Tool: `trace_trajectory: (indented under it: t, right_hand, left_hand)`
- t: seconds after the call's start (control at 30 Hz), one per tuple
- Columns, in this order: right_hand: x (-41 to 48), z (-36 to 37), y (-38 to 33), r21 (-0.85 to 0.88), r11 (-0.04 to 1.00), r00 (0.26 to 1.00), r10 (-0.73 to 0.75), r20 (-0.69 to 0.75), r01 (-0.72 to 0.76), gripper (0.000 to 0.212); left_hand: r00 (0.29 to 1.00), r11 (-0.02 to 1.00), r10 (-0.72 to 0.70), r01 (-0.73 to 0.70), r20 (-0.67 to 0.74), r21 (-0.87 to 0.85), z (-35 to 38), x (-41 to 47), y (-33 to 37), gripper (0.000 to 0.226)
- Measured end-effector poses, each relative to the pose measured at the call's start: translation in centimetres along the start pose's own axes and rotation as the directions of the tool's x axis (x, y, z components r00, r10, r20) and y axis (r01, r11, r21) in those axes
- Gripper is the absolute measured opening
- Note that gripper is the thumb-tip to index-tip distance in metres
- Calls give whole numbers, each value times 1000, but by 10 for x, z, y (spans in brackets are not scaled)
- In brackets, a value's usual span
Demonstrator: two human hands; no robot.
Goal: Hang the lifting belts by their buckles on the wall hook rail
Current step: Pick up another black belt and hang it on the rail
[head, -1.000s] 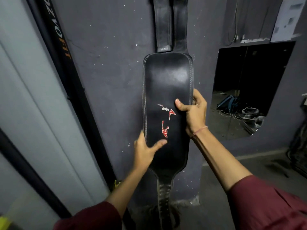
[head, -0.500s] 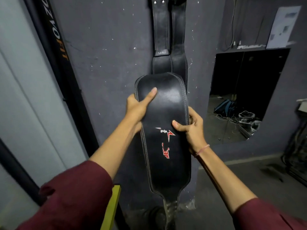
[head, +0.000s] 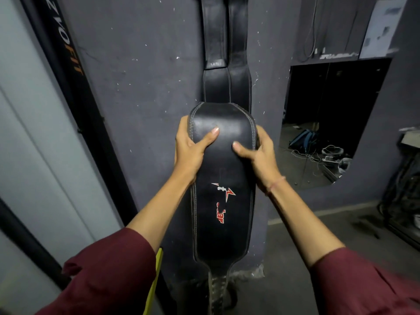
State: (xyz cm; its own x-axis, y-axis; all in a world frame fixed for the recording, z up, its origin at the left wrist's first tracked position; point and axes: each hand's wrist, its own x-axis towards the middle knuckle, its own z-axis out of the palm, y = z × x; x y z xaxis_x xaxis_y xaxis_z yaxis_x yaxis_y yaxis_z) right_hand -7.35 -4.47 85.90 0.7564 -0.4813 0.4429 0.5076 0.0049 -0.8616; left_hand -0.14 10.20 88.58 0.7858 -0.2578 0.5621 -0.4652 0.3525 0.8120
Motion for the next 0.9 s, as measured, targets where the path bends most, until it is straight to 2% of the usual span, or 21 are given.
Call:
trace_trajectory:
  t: [0.1,0.17,0.3,0.43,0.53,0.6,0.67,0.73,0.77,0.8,0.9]
  right_hand:
    - [-49,-6,47,-33,992,992,121,40,-120,42]
    - [-57,-4,53,-31,991,991,128,35,-127,40]
    - [-9,15,4,10,999,997,34,66,-35,42]
    - [27,25,-30,57,995,990,77,121,-84,36]
    - [12,25,-13,23,998,991,46,124,-50,47]
    - [-2,20,0,-2,1000,987,13,159,-13,50]
    - [-11,14,6,-19,1000,979,0,202,4,48]
    - [-19,8,7,-38,999,968,3,251,6,48]
    - [-22,5,8,-49,999,964,15,265,-2,48]
    - [-26,2,9,-62,998,963,29,269,-13,48]
    - [-34,-8,12,-98,993,956,88,280,-62,40]
  left_hand:
    - [999,1000,19,-19,-46,13,-10,8,2,42]
    - [999,1000,21,-20,-49,16,-12,7,3,41]
    - [998,998,60,-60,-13,-2,-13,3,7,37]
    - [999,999,36,-36,-8,-29,-17,-8,2,36]
    - [991,995,-79,85,-110,54,-27,-5,-10,29]
    - [948,956,-269,284,-171,72,-32,8,-11,43]
    - [826,828,-560,561,-64,-6,-39,22,-9,52]
    - [698,699,-709,715,98,-36,-47,31,-7,56]
    - [669,667,-734,743,117,-61,-47,33,-6,50]
    - [663,655,-738,748,122,-107,-44,33,-7,45]
    - [790,779,-610,612,57,-134,-28,20,-13,34]
